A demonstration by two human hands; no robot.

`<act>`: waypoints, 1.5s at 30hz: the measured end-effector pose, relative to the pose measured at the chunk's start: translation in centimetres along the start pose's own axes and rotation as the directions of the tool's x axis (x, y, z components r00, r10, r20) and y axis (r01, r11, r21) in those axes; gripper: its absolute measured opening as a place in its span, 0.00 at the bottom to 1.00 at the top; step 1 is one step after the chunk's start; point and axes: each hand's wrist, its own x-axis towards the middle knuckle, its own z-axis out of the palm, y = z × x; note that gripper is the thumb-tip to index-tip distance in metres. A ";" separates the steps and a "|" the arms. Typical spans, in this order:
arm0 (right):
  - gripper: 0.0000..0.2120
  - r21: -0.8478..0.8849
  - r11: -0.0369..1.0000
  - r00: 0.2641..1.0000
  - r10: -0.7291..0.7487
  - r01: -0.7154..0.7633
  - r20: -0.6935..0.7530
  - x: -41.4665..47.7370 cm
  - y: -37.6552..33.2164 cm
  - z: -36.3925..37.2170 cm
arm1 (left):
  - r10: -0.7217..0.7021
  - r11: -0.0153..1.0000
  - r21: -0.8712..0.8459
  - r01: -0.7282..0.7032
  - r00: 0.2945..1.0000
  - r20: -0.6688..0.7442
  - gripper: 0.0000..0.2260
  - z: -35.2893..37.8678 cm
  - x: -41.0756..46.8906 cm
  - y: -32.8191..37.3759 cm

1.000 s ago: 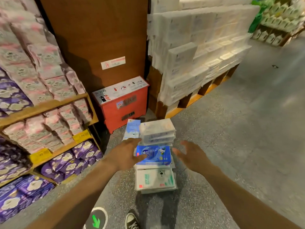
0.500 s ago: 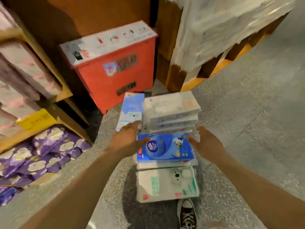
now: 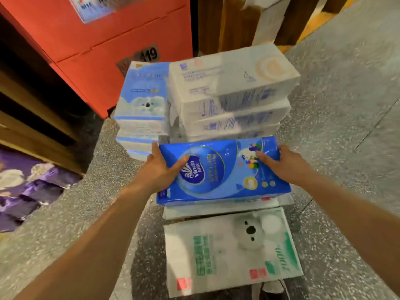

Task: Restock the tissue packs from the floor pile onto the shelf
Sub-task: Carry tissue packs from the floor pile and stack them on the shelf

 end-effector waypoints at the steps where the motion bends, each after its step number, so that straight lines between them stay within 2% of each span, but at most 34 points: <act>1: 0.32 0.043 0.999 1.000 0.004 -0.005 0.013 0.4 0.3 0.5 | -0.023 1.000 0.014 0.023 1.000 -0.007 0.54 0.7 0.5 -0.1; 4: 0.33 0.193 0.981 0.999 0.014 -0.023 0.047 1.2 0.6 1.3 | -0.052 0.999 -0.020 0.050 0.996 -0.076 0.53 2.0 1.5 -0.1; 8: 0.44 0.308 0.951 1.000 -0.004 0.006 -0.005 1.7 0.8 1.7 | -0.100 0.992 -0.088 0.092 0.990 -0.096 0.53 1.9 1.9 0.3; 11: 0.38 0.359 0.932 0.998 -0.037 0.050 -0.043 0.5 0.3 0.7 | -0.124 0.976 -0.196 0.094 0.981 -0.148 0.56 0.4 0.9 0.4; 13: 0.42 0.379 0.924 0.996 -0.020 0.051 -0.084 -1.8 -1.3 -1.1 | -0.155 0.945 -0.314 0.092 0.971 -0.180 0.58 -1.6 -0.7 0.8; 15: 0.36 0.408 0.911 0.994 -0.014 0.057 -0.106 -5.0 -3.3 -3.7 | -0.169 0.927 -0.367 0.084 0.963 -0.208 0.57 -4.0 -3.2 1.6; 17: 0.27 0.445 0.892 0.990 -0.022 0.082 -0.138 -8.9 -5.8 -7.3 | -0.167 0.921 -0.384 0.065 0.957 -0.238 0.45 -7.1 -6.8 3.3; 19: 0.24 0.460 0.880 0.985 -0.050 0.121 -0.164 -13.1 -8.6 -11.5 | -0.165 0.918 -0.394 0.054 0.953 -0.255 0.36 -10.9 -11.2 5.4; 23: 0.29 0.421 0.881 0.969 -0.135 0.214 -0.208 -22.6 -15.1 -20.8 | -0.095 0.913 -0.406 -0.046 0.943 -0.320 0.25 -21.0 -20.7 9.9; 25: 0.31 0.411 0.875 0.959 -0.178 0.258 -0.222 -27.7 -18.9 -25.5 | -0.070 0.913 -0.400 -0.084 0.932 -0.357 0.28 -26.5 -25.5 11.8; 29: 0.23 0.421 0.850 0.946 -0.248 0.317 -0.211 -38.1 -25.0 -33.9 | -0.068 0.900 -0.421 -0.116 0.915 -0.398 0.30 -36.7 -37.2 15.1; 32: 0.22 0.472 0.805 0.934 -0.313 0.359 -0.176 -45.8 -28.0 -38.7 | -0.073 0.902 -0.411 -0.128 0.896 -0.438 0.32 -42.4 -46.5 16.3; 35: 0.09 0.519 0.747 0.907 -0.385 0.416 -0.172 -52.9 -30.6 -42.3 | -0.120 0.893 -0.433 -0.124 0.861 -0.495 0.30 -45.9 -55.2 16.7; 36: 0.08 0.530 0.728 0.895 -0.414 0.434 -0.164 -55.0 -31.3 -43.0 | -0.137 0.891 -0.438 -0.117 0.852 -0.506 0.27 -46.8 -58.1 16.8; 40: 0.11 0.532 0.660 0.823 -0.552 0.531 -0.137 -61.5 -33.4 -44.7 | -0.200 0.889 -0.442 -0.123 0.762 -0.616 0.18 -48.8 -67.7 16.3; 45: 0.12 0.581 0.572 0.712 -0.702 0.579 -0.018 -67.3 -35.8 -43.9 | -0.345 0.861 -0.493 -0.125 0.566 -0.748 0.21 -47.0 -79.3 13.2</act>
